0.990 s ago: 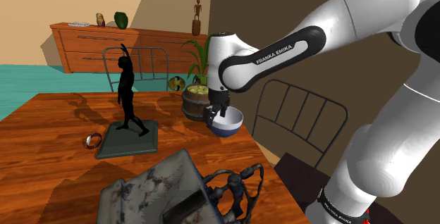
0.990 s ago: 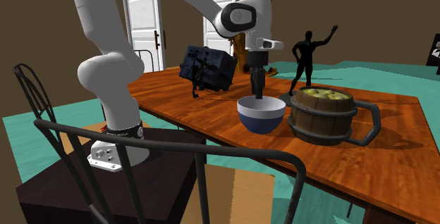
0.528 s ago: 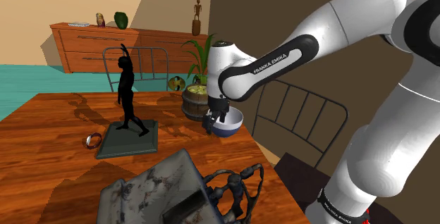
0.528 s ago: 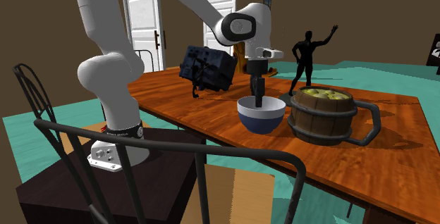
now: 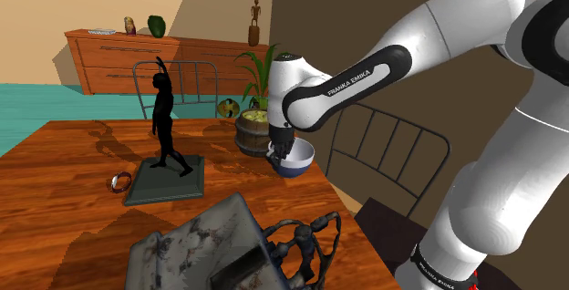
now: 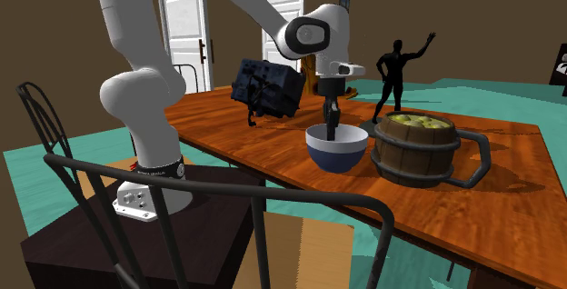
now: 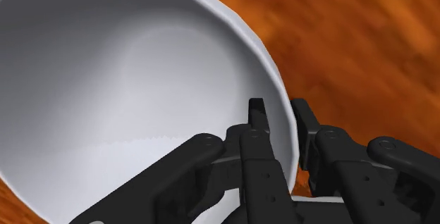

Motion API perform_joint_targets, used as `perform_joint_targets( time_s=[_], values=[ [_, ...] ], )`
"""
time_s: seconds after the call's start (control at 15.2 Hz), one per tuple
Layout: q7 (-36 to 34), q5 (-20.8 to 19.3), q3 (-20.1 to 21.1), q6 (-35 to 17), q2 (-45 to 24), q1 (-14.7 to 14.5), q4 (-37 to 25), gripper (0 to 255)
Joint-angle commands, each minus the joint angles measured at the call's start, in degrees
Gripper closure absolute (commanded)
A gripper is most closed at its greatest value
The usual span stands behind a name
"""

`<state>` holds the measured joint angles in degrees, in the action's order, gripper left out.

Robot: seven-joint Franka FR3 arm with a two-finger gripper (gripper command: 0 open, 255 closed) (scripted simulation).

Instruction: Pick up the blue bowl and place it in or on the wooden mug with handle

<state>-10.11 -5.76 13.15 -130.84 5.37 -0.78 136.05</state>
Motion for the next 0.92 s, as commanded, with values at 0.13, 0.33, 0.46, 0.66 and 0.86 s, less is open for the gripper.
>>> perform_joint_targets(
  time_s=[0.13,0.33,0.46,0.66,0.86],
  values=[
    [0.0,0.0,0.0,0.0,0.0,0.0,0.0,255],
    [0.0,0.0,0.0,0.0,0.0,0.0,0.0,255],
    [0.2,0.2,0.0,0.8,0.5,0.0,-0.3,255],
    [0.8,0.8,-0.1,3.1,1.8,-0.1,-1.4,255],
    [1.3,1.2,-0.2,5.5,3.1,-0.2,-2.6,255]
  ],
)
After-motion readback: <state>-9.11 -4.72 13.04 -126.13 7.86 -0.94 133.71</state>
